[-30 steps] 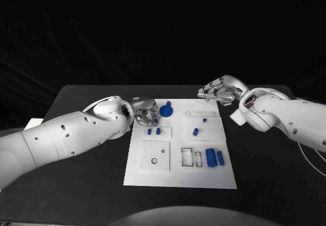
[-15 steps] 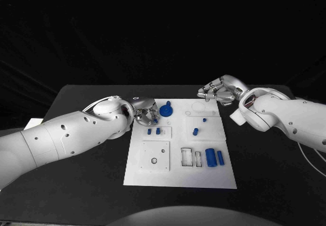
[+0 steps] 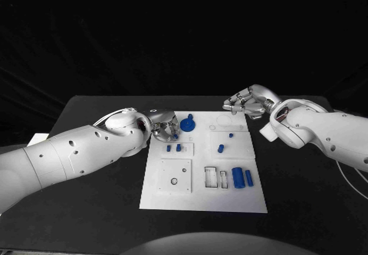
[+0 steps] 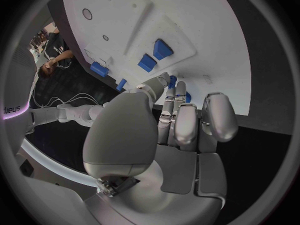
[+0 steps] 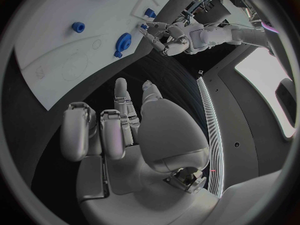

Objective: Assemble the parts on the task board

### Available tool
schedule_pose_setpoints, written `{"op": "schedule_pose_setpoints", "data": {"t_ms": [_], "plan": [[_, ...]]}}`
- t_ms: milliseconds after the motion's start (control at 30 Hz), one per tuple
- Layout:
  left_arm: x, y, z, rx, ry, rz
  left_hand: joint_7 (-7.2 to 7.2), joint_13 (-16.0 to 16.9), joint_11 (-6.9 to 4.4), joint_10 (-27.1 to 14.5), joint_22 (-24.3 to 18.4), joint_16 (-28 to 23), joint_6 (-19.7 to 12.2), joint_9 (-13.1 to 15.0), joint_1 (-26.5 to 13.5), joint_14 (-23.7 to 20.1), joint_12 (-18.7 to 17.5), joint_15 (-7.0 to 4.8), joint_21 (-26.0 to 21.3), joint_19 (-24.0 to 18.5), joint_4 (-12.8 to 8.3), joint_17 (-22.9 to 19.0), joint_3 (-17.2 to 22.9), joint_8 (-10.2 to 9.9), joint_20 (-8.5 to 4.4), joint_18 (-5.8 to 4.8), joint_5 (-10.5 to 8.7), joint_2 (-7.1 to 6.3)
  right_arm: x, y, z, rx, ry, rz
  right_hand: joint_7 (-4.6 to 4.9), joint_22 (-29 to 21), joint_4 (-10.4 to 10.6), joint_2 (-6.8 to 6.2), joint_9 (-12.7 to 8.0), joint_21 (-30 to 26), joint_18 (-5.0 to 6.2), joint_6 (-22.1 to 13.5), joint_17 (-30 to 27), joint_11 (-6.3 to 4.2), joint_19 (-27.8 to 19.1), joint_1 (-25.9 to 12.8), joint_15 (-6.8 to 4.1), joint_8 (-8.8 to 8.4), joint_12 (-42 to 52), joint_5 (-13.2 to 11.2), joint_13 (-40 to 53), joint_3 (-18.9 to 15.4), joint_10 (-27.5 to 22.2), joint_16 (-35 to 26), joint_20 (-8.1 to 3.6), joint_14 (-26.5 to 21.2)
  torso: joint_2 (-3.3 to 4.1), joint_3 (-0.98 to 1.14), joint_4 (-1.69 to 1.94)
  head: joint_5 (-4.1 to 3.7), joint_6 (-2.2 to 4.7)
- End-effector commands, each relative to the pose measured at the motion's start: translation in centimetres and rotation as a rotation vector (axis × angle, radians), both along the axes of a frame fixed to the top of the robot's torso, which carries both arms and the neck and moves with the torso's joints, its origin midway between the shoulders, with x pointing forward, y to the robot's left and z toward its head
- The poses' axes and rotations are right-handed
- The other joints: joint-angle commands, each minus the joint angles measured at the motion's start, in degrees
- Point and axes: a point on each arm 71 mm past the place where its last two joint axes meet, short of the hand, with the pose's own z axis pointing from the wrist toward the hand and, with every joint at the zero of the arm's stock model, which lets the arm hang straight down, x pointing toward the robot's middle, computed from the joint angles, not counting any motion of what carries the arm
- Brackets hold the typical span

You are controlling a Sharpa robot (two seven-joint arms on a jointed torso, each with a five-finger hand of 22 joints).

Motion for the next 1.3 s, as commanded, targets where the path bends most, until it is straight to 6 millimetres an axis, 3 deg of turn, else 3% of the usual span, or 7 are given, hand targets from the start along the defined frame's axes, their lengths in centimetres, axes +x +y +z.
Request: {"op": "schedule_pose_setpoints", "data": {"t_ms": [33, 567, 900, 1033, 1100, 1233, 1300], "plan": [[0.0, -0.1, 0.0, -0.004, 0.005, -0.005, -0.01, 0.1, -0.03, -0.3, 0.0, 0.1, -0.6, -0.1, -0.1, 0.3, 0.1, 0.07, -0.4, 1.4, -0.1, -0.2, 0.4, -0.4, 0.13, -0.83, -0.1, -0.63, -0.1, 0.2, 0.0, 0.001, 0.0, 0.015, 0.13, -0.1, 0.0, 0.53, -0.1, -0.3, 0.48, 0.2, 6.7, 0.02, -0.3, 0.1, -0.21, -0.18, -0.2, -0.2, -0.1, -0.3, 0.4, -0.2, 0.01, 4.2, -0.02, 0.02, -0.01, -0.08, -0.04], [0.0, 0.9, 0.5, -0.042, 0.009, 0.015, -0.14, -0.2, 0.23, -1.8, -0.7, -0.3, -3.9, -0.2, -0.9, 0.1, -0.2, 0.27, -1.4, 1.2, 0.4, -0.9, -0.2, -1.3, 0.28, -0.65, -0.17, -2.04, 0.0, -0.1, 0.0, -0.001, -0.001, 0.009, 0.16, -0.1, 0.0, 0.48, -0.1, -0.3, 0.48, 0.0, 6.7, 0.04, -0.3, 0.1, -0.2, -0.26, -0.3, -0.2, -0.1, -0.3, 0.5, -0.2, 0.01, 4.2, -0.02, 0.01, -0.02, 0.0, 0.08], [0.4, 5.0, 2.8, -0.238, 0.112, 0.15, -0.01, -0.8, 0.81, -4.6, -3.6, -0.4, -5.3, -0.1, -0.8, 0.1, -0.3, 0.67, -5.1, 0.4, 0.6, -1.1, -1.3, -1.2, 0.57, 0.03, -0.19, -2.24, 0.2, -0.6, -0.1, -0.003, -0.001, -0.006, 0.16, -0.1, 0.0, 0.48, -0.1, -0.3, 0.48, 0.0, 6.7, 0.04, -0.3, 0.1, -0.2, -0.26, -0.3, -0.2, -0.1, -0.3, 0.5, -0.2, 0.01, 4.2, -0.26, 0.1, 0.07, 0.02, 0.31], [0.9, 7.8, 4.0, -0.461, 0.192, 0.255, 0.64, -1.0, 0.95, -5.0, -5.4, -0.5, -5.1, 0.0, -0.6, 0.0, 0.0, 0.8, -7.5, -0.1, 0.8, -1.3, -1.5, -1.0, 0.69, 0.47, -0.11, -1.61, 0.3, -1.1, -0.2, -0.009, -0.002, -0.022, 0.16, -0.1, -0.3, 0.39, -0.1, -0.4, 0.49, 0.0, 6.7, 0.03, -0.3, 0.6, -0.2, -0.29, -0.4, -0.2, -0.3, -0.3, 0.4, -0.2, 0.01, 4.2, -0.45, 0.08, 0.14, -0.13, 0.45], [1.2, 9.6, 4.6, -0.666, 0.239, 0.335, 1.51, -0.7, 1.14, -3.1, -7.5, -0.1, -3.0, 0.3, -0.2, 0.1, 1.4, 0.94, -10.1, -0.7, 1.2, -0.6, -0.6, 0.0, 0.83, 0.93, -0.04, 0.09, 0.4, -1.4, -0.2, -0.02, -0.006, -0.031, 0.11, -0.1, -1.4, 0.34, -0.1, -0.4, 0.5, 0.0, 6.7, -0.06, -0.3, 2.4, -0.29, -0.29, -0.8, -0.6, -0.8, 0.3, 0.2, -0.3, -0.05, 4.2, -0.58, 0.06, 0.18, -0.06, 0.62], [1.2, 11.6, 4.7, -1.005, 0.349, 0.452, 1.59, -0.3, 0.95, -1.2, -12.1, -3.4, -0.9, 0.5, 0.4, -2.3, 3.1, 0.91, -16.1, -2.6, 1.3, -7.5, 0.3, 1.1, 0.93, 2.0, -0.05, 1.55, 0.4, -1.7, -0.3, -0.085, -0.026, -0.021, 0.02, -0.3, -6.2, 0.45, -0.1, -0.5, 0.55, 0.2, 6.7, -0.4, -0.3, 10.2, -0.68, -0.29, -3.6, -3.1, -2.9, 3.9, -1.6, -0.3, -0.41, 4.2, -0.77, -0.05, 0.23, -0.15, 0.91], [0.9, 12.1, 4.6, -1.144, 0.401, 0.49, 1.59, -0.2, 0.87, -0.8, -13.5, -4.2, -0.5, 0.6, 0.2, -3.1, 3.7, 0.92, -18.0, -3.4, 1.5, -9.1, 0.4, 1.4, 0.96, 2.32, -0.05, 2.01, 0.4, -1.7, -0.3, -0.144, -0.039, -0.002, 0.47, 0.3, -7.6, 0.14, -0.1, -0.2, 0.37, 0.8, 6.6, -0.17, 0.0, 12.5, -0.44, -0.22, -5.8, -4.0, -5.0, 5.8, -1.4, -0.3, -0.36, 4.2, -0.84, -0.2, 0.14, -0.26, 1.09]]}}
